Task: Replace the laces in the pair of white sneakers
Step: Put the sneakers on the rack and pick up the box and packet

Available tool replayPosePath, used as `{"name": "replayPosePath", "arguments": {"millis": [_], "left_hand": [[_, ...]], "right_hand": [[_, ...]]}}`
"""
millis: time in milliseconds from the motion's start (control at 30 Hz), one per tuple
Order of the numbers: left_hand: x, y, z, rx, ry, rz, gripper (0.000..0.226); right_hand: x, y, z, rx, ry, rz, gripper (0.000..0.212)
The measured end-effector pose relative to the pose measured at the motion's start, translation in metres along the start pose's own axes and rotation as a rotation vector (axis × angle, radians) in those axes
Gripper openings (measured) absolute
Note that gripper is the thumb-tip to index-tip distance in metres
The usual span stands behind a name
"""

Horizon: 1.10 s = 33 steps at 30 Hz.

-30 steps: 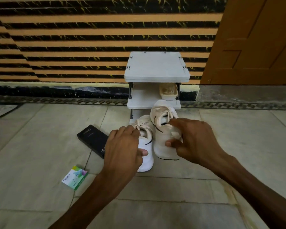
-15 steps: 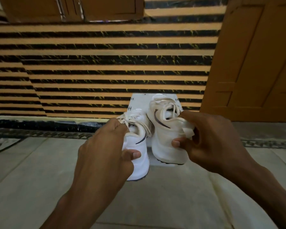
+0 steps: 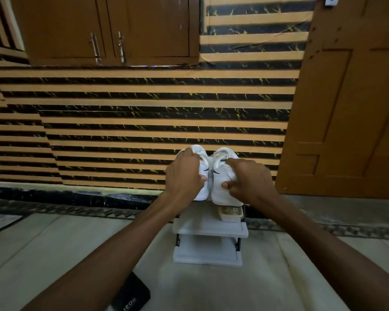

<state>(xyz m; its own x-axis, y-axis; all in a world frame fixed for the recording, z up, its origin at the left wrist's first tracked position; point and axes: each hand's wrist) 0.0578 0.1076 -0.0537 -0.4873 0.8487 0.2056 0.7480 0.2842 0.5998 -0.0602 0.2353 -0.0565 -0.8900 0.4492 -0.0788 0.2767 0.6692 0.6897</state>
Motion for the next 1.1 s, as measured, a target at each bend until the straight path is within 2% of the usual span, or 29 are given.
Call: {"name": "replayPosePath", "arguments": {"millis": [200,467,700,1100], "left_hand": [[-0.004,-0.039,-0.02,-0.022,-0.014,-0.004,0.04],[-0.018,-0.069,-0.03,-0.06,-0.011,0.072,0.044],[-0.023,-0.08,-0.032,-0.063,-0.014,0.228,0.044],[-0.018,-0.089,-0.036,-0.05,-0.011,0.312,0.043]], "right_hand": [[0.012,-0.038,-0.027,0.005,0.003,0.03,0.04],[0.023,-0.067,-0.041,-0.004,-0.049,-0.029,0.046],[0.022,-0.069,-0.04,0.008,-0.089,-0.016,0.055],[0.029,-0.067,-0.043,-0.006,-0.093,-0.008,0.051]]}}
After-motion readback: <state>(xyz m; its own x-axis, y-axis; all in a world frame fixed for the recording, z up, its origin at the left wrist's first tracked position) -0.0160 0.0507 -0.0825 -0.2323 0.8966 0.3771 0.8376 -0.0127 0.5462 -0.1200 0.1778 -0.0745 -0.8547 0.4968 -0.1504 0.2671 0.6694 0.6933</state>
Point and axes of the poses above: each hand's wrist, its own z-axis away from the middle knuckle, its own y-axis out of the back of the hand, x = y × z, and after that the axes turned 12 degrees about x, right-handed
